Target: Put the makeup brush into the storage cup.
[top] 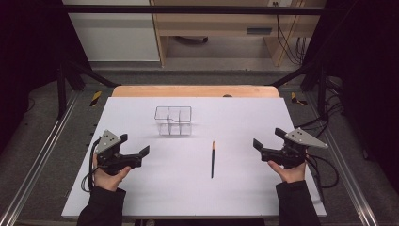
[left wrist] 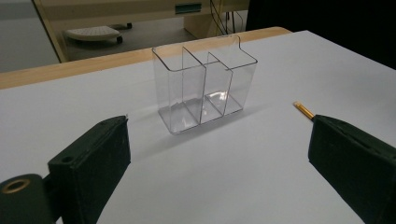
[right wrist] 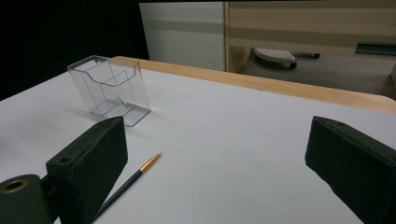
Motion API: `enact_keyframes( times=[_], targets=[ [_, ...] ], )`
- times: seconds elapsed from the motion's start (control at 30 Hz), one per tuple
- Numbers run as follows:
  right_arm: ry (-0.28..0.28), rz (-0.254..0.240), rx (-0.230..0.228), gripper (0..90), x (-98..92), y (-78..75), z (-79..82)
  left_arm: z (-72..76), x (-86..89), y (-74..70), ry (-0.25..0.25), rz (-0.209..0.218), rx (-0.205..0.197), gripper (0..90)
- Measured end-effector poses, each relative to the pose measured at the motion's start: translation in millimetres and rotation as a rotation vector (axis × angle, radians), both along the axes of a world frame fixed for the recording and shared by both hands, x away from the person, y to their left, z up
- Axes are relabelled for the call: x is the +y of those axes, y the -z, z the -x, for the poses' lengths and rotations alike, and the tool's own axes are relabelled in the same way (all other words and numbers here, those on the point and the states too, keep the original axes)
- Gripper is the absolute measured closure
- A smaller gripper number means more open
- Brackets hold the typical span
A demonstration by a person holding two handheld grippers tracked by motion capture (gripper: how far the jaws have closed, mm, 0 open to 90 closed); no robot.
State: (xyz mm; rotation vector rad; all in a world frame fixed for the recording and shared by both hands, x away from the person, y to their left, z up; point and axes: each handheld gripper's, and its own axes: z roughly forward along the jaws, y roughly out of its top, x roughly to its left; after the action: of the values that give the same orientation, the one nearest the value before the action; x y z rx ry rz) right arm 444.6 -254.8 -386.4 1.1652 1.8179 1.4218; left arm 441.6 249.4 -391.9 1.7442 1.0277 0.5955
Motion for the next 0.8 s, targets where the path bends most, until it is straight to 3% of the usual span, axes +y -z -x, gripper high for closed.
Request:
enact_keyframes(
  times=[0.3,0.8],
  targets=[
    [-0.004,0.008,0.025,6.3,1.9,4.3,-2.2,1.8,3.2,4.1,-0.023,0.001,0.003,5.2],
    [0.000,0.083,0.059,7.4,14.7,10.9,-6.3,3.5,7.8,8.3,-0.026,0.011,0.017,5.6]
  ],
)
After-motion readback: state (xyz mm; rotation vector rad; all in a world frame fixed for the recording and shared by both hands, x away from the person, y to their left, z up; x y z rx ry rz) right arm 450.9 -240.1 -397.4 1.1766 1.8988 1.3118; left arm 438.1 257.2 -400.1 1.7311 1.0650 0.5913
